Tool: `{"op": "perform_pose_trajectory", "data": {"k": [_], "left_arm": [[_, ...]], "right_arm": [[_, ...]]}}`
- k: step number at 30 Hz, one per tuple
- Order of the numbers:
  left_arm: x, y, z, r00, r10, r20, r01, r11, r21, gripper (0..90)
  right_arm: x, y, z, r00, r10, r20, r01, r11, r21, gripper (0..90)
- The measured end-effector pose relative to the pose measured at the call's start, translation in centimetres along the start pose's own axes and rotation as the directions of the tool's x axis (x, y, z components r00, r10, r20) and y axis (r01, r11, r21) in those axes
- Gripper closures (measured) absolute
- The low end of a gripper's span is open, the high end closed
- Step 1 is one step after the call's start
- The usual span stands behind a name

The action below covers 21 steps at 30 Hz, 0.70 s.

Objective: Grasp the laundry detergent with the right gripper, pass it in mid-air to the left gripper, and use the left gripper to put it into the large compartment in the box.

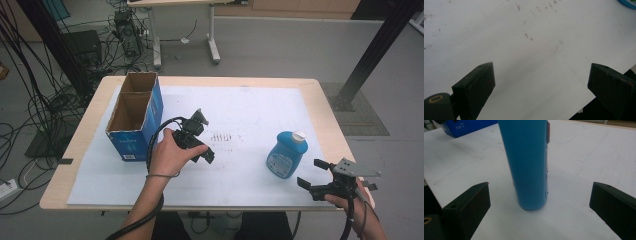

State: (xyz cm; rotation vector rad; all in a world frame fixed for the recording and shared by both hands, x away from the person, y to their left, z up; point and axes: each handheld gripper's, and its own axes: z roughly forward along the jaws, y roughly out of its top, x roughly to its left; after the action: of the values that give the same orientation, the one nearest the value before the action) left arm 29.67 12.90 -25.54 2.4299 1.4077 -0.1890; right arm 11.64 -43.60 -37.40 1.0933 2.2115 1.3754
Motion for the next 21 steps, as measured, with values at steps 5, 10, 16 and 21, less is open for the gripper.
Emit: {"op": "perform_pose_trajectory", "data": {"k": [5,10,16,21], "left_arm": [[0.0,-0.2,0.3,1.0,-0.003,0.004,0.003,1.0,0.002,7.9],[0.1,-0.3,0.4,1.0,-0.007,0.004,0.007,1.0,0.003,7.8],[0.0,-0.3,0.1,0.9999,-0.011,-0.003,0.011,0.9999,-0.001,7.8],[-0.1,-0.3,0.1,1.0,-0.005,-0.006,0.005,1.0,0.0,7.8]], "right_arm": [[0.0,-0.2,0.3,1.0,0.006,-0.003,-0.006,1.0,-0.005,3.2],[0.0,-0.3,0.6,1.0,0.004,-0.005,-0.004,1.0,-0.01,3.2],[0.0,-0.5,1.0,0.9999,0.012,-0.012,-0.012,1.0,-0.013,3.2],[-0.1,-0.6,1.4,0.9998,0.017,-0.013,-0.017,1.0,-0.018,3.2]]}}
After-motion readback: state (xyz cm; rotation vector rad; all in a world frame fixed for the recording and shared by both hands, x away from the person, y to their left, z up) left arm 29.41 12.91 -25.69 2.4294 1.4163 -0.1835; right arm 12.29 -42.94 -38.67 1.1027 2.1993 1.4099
